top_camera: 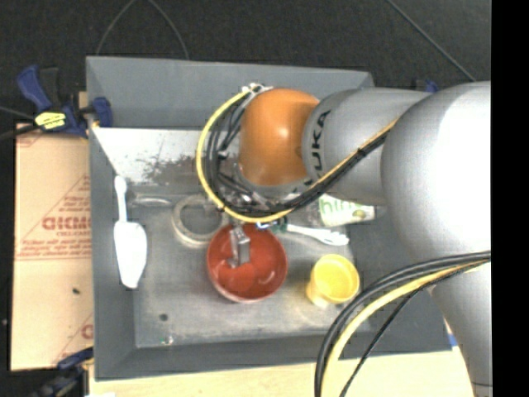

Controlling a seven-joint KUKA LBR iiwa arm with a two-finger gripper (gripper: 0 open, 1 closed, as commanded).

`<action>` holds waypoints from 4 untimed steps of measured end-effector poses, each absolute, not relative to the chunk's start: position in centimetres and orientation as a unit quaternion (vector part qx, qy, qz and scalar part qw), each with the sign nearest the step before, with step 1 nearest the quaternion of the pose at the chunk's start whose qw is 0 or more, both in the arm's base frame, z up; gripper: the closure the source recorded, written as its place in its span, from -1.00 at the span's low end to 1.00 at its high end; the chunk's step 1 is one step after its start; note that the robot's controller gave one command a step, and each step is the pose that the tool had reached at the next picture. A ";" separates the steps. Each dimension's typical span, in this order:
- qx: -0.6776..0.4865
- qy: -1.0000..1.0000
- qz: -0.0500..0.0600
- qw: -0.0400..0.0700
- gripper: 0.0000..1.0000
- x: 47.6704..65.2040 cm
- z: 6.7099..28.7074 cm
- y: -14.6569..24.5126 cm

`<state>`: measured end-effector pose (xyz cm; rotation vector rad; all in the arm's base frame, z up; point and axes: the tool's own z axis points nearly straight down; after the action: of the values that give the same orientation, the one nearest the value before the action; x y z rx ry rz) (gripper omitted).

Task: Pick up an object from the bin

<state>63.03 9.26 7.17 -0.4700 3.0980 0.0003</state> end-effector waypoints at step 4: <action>-0.294 0.956 -0.001 0.014 1.00 63.8 7.8 11.2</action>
Offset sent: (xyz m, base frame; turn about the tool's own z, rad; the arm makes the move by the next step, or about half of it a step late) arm 0.0001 0.0004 0.0000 -0.0118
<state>63.83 11.24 7.77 -0.9149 2.9768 -0.0021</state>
